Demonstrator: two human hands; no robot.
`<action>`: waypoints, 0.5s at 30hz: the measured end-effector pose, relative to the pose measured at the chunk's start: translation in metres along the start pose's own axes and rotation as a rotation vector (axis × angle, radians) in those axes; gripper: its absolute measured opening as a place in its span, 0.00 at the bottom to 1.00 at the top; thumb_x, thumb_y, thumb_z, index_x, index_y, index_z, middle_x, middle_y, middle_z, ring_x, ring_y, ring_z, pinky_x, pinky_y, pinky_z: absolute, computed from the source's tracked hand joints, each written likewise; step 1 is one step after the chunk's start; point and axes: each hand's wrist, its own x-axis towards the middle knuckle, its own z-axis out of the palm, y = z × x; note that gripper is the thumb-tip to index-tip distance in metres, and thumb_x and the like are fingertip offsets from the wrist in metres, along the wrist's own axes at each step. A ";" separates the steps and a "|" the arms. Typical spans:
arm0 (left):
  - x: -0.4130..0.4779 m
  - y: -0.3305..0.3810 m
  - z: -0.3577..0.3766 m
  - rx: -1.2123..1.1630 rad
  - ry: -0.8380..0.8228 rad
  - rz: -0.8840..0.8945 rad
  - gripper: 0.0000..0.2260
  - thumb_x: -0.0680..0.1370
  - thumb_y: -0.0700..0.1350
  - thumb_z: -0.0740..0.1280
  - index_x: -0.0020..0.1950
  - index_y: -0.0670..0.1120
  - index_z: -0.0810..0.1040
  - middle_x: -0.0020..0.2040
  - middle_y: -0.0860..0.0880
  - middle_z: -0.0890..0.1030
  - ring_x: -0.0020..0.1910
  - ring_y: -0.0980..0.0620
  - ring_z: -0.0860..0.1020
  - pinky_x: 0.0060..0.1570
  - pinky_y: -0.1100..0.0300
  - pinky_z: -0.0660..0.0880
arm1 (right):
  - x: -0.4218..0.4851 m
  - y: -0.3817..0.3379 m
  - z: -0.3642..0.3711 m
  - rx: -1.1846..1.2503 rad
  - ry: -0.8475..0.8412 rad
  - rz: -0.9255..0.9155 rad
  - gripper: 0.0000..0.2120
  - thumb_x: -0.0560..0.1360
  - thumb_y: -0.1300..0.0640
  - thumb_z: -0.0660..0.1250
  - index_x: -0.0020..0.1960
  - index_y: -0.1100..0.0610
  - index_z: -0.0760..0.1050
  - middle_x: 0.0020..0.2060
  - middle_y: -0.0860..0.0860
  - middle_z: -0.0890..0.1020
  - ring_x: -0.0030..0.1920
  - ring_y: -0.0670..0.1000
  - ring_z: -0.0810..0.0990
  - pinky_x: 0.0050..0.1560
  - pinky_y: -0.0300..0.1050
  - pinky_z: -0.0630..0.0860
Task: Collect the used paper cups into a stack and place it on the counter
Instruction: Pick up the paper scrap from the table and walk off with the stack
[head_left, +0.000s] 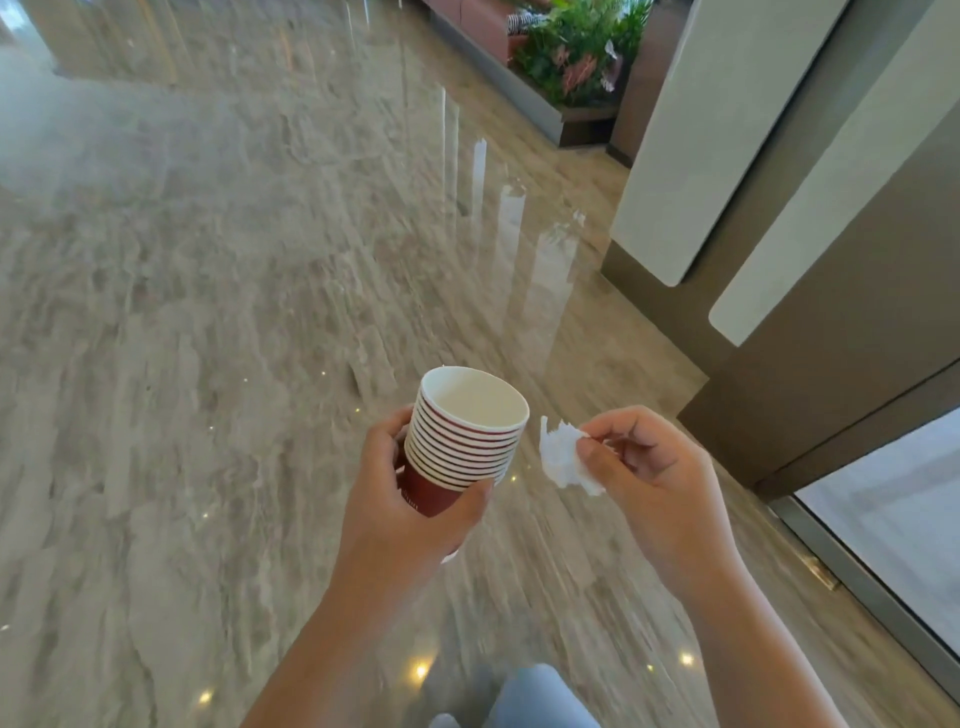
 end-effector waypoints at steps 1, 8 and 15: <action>0.017 -0.003 0.004 -0.009 -0.002 -0.012 0.27 0.55 0.57 0.73 0.51 0.69 0.69 0.46 0.68 0.78 0.45 0.67 0.78 0.30 0.75 0.72 | 0.018 0.005 0.000 0.007 0.005 0.012 0.13 0.70 0.68 0.68 0.37 0.50 0.78 0.32 0.47 0.80 0.33 0.47 0.75 0.36 0.42 0.73; 0.156 -0.023 0.034 0.031 0.015 -0.033 0.27 0.54 0.59 0.73 0.50 0.71 0.69 0.48 0.68 0.78 0.46 0.65 0.79 0.37 0.73 0.74 | 0.170 0.043 0.000 -0.035 0.051 0.001 0.10 0.70 0.66 0.68 0.38 0.51 0.78 0.35 0.47 0.81 0.33 0.42 0.76 0.34 0.32 0.74; 0.344 0.005 0.094 0.075 -0.053 0.066 0.28 0.55 0.58 0.73 0.52 0.69 0.69 0.49 0.68 0.78 0.48 0.66 0.78 0.39 0.73 0.74 | 0.347 0.044 -0.019 0.043 0.096 -0.022 0.11 0.71 0.66 0.68 0.37 0.50 0.78 0.32 0.47 0.81 0.32 0.42 0.76 0.34 0.34 0.73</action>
